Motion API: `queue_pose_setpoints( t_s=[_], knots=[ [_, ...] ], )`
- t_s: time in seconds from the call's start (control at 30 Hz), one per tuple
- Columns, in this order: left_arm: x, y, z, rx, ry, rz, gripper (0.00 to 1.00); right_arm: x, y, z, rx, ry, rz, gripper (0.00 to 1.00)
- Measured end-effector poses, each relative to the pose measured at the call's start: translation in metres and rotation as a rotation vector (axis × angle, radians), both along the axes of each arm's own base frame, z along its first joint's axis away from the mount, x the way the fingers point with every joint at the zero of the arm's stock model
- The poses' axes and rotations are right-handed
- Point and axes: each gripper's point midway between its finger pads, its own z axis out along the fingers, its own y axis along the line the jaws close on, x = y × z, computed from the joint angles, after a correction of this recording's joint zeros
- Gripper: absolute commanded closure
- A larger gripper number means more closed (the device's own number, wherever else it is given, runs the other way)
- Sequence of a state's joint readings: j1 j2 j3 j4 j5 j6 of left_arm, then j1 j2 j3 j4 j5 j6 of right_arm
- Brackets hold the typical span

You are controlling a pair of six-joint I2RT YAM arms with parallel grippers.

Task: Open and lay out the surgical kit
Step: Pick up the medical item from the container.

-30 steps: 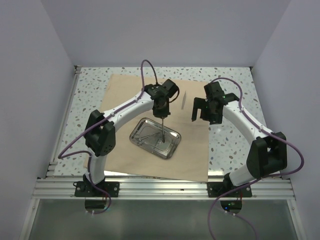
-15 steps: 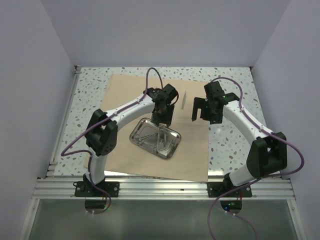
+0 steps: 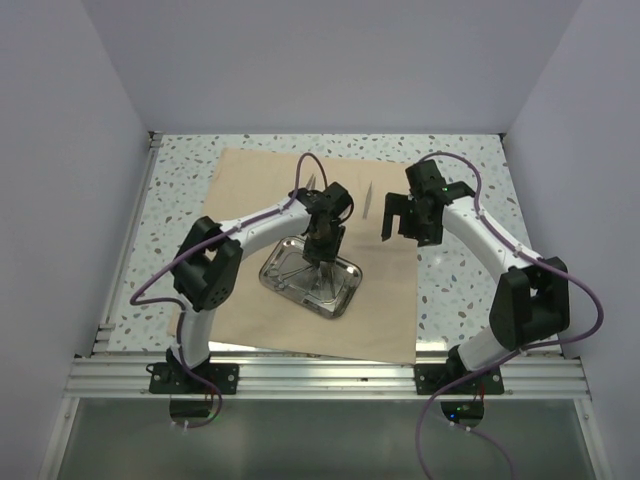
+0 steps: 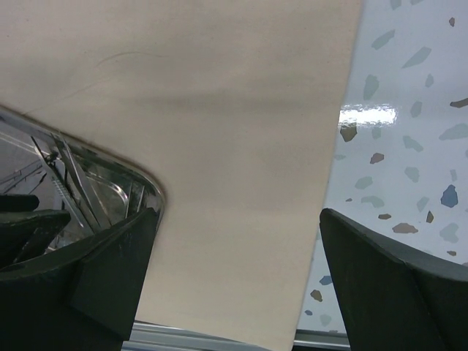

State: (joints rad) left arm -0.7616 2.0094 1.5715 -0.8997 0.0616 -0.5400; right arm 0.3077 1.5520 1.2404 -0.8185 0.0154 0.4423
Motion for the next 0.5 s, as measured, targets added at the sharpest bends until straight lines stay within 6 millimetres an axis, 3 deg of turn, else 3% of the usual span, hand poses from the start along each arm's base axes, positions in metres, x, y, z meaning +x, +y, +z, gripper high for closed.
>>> queue_pose_setpoints(
  t_s=[0.23, 0.5],
  knots=[
    [0.016, -0.021, 0.003, -0.046, -0.019, 0.019, 0.59, 0.000, 0.001, 0.000, 0.004, 0.001, 0.005, 0.02],
    [0.012, -0.017, -0.025, 0.019, 0.018, 0.048, 0.61, 0.000, 0.001, 0.000, 0.003, 0.001, 0.008, 0.02]
  ],
)
